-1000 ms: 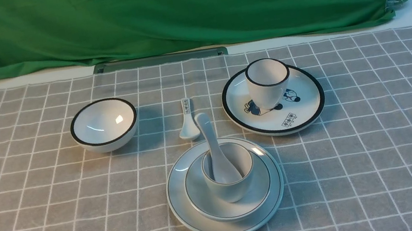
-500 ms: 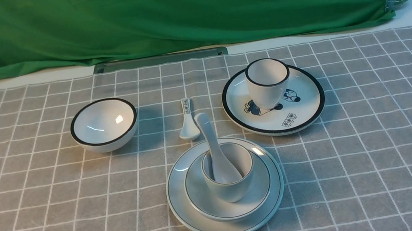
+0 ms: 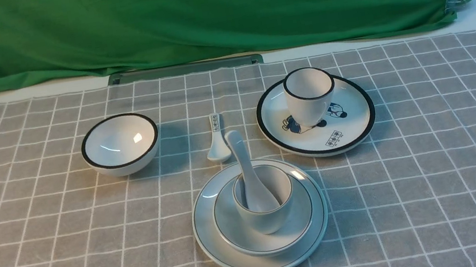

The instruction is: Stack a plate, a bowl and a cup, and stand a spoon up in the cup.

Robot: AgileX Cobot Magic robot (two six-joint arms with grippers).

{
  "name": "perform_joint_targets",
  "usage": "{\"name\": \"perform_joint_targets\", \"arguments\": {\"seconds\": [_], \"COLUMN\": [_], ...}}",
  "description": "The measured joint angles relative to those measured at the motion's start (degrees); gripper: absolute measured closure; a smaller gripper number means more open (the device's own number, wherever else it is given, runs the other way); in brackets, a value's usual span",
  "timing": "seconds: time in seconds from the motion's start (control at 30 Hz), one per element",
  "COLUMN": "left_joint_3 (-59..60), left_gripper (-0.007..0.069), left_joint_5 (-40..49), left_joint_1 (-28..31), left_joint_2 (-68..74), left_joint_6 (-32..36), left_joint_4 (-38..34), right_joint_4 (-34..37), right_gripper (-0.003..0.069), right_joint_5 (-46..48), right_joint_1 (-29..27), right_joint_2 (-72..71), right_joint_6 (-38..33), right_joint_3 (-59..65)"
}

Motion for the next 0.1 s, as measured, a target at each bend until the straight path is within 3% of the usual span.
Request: {"name": "perform_joint_targets", "arguments": {"seconds": [0.1], "left_joint_3": [0.0], "left_gripper": [0.0612], "left_joint_5": [0.0], "left_joint_1": [0.0], "left_joint_2": [0.0], "left_joint_6": [0.0], "left_joint_4": [0.0], "right_joint_4": [0.0], "right_gripper": [0.0443], "right_joint_5": [0.0], "right_joint_1": [0.0], "right_joint_2": [0.0], "right_joint_6": [0.0], "right_joint_3": [0.0]}}
